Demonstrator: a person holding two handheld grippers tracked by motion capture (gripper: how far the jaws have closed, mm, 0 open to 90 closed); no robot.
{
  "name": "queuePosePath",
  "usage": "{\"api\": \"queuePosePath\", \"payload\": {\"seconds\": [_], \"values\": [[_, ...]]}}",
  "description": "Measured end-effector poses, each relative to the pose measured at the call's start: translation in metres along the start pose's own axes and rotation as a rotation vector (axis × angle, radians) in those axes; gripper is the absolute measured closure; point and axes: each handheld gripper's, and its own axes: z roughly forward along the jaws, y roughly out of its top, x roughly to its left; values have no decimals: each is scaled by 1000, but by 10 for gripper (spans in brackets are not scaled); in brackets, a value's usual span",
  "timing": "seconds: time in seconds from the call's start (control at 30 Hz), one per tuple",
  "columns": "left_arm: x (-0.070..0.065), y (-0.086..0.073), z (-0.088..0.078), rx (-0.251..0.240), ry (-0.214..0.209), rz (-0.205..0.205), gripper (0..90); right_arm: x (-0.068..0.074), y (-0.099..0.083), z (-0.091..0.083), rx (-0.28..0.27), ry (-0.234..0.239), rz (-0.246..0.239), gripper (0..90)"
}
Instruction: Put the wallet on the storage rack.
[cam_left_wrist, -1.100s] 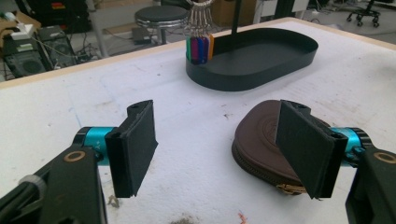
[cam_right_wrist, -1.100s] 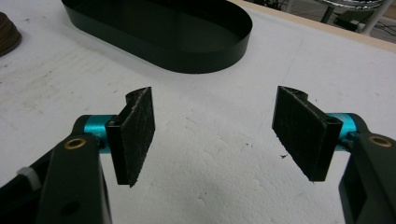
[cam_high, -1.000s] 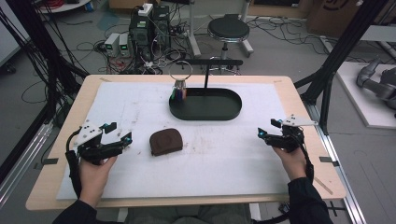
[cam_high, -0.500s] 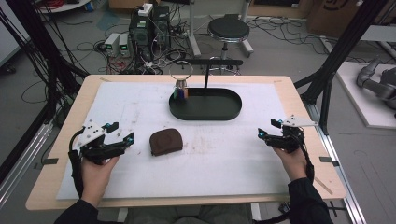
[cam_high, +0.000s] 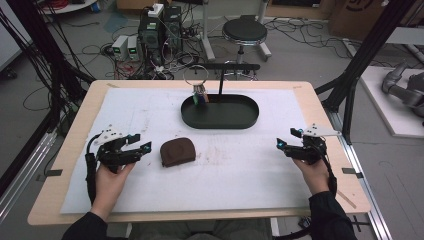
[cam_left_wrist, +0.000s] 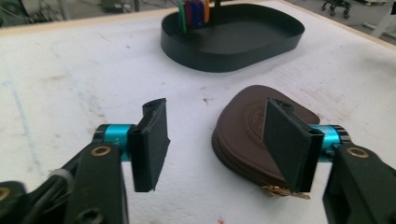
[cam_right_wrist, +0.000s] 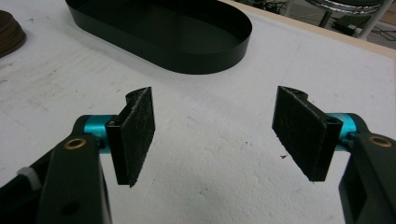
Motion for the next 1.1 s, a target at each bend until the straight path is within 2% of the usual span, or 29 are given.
{"api": "queuePosePath", "payload": {"seconds": [0.03, 0.2, 0.23, 0.27, 0.43, 0.5, 0.6, 0.63, 0.67, 0.77, 0.9, 0.93, 1.1], "values": [[-1, 1, 6, 17, -26, -13, 436, 0, -1, -1, 3, 2, -2, 304], [-3, 3, 21, 61, -42, -31, 497, 0, -4, -3, 7, 0, -13, 304], [-4, 2, 29, 91, -48, -42, 512, -1, -5, -5, 9, -7, -16, 304], [-4, 2, 29, 91, -48, -42, 513, -1, -5, -5, 6, -7, -17, 304], [-3, -2, 46, 172, -47, -82, 537, -2, -7, -7, 8, -11, -16, 304], [-3, -3, 47, 182, -43, -79, 538, -2, -7, -7, 9, -12, -17, 304], [0, -5, 48, 200, -34, -124, 548, -1, -6, -5, 12, -12, -23, 304], [0, -5, 48, 200, -34, -124, 548, -1, -6, -5, 12, -12, -23, 304], [2, -6, 50, 218, -28, -147, 553, -1, -6, -5, 15, -11, -27, 304], [5, -8, 52, 231, -39, -174, 568, 0, -6, -4, 15, -8, -29, 304], [4, -9, 53, 235, -64, -171, 637, 0, -5, -3, 18, -8, -31, 304], [3, -9, 53, 234, -77, -166, 734, 1, -5, -3, 22, -7, -30, 304], [-2, -10, 52, 218, -62, -123, 745, 3, -4, -2, 20, -4, -39, 304]]}}
